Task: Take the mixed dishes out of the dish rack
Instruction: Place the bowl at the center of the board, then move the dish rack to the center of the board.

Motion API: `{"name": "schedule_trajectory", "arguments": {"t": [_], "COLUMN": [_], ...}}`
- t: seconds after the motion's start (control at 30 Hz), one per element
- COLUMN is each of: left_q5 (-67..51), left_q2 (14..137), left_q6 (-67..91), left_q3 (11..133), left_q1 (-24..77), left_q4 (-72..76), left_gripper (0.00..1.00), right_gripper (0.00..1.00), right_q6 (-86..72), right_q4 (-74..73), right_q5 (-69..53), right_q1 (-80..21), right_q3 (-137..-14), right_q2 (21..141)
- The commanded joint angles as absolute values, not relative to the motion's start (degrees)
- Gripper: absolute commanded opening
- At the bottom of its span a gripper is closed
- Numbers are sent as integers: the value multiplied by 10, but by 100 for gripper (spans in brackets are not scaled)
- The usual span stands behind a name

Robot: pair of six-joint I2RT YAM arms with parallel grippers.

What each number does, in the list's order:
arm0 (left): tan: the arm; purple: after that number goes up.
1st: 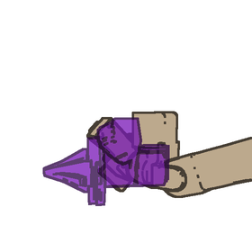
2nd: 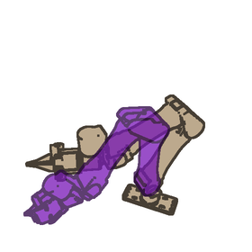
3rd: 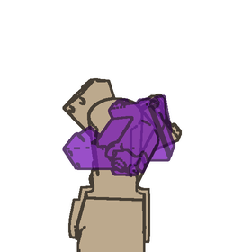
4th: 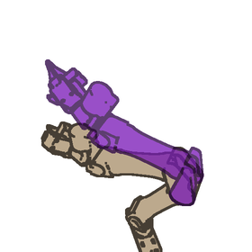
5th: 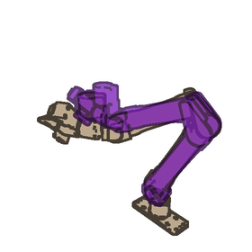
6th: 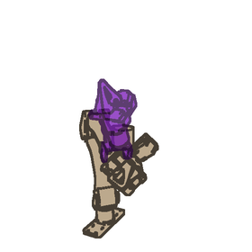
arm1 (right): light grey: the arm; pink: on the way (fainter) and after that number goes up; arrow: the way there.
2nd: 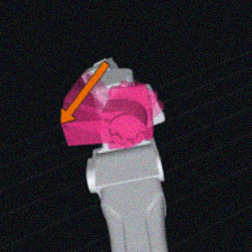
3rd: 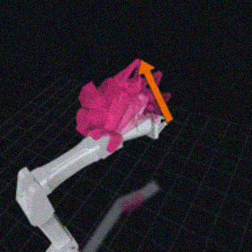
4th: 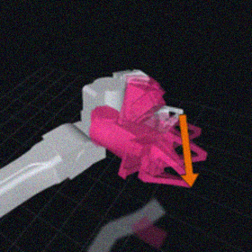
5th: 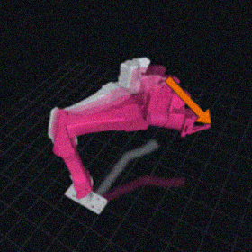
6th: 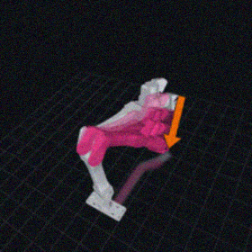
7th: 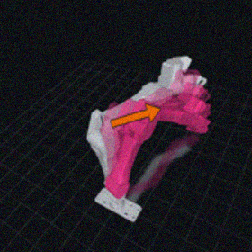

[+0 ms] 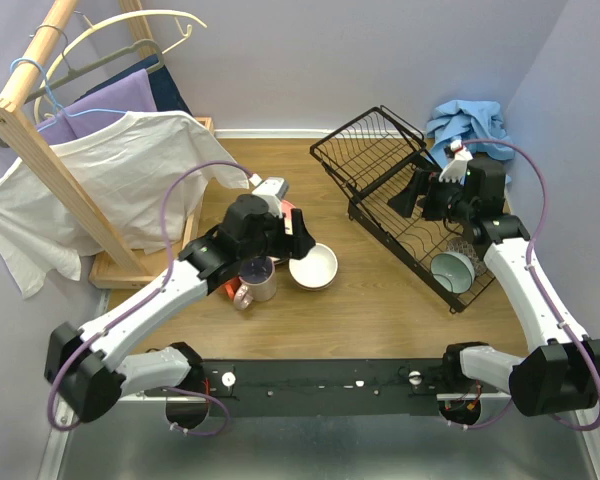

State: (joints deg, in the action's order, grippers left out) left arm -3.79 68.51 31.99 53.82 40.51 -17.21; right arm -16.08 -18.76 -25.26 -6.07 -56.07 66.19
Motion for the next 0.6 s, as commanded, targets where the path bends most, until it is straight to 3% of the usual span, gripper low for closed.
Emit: {"name": "schedule_trajectory", "arguments": {"t": [0.0,0.33,0.57], "left_q5": [47,129,160], "left_q2": [582,397,357], "left_q6": [279,187,157], "left_q3": [511,408,346], "left_q1": [401,394,392], "left_q4": [-175,-152,-120], "left_gripper": [90,99,99], "right_gripper": [100,100,100], "right_q6": [-106,-5,3], "right_q4": [-255,-421,-453], "right_q5": [-164,-31,-110], "right_q1": [-63,-63,-63], "right_q3": [-638,-760,-742], "right_q2": [690,805,810]}}
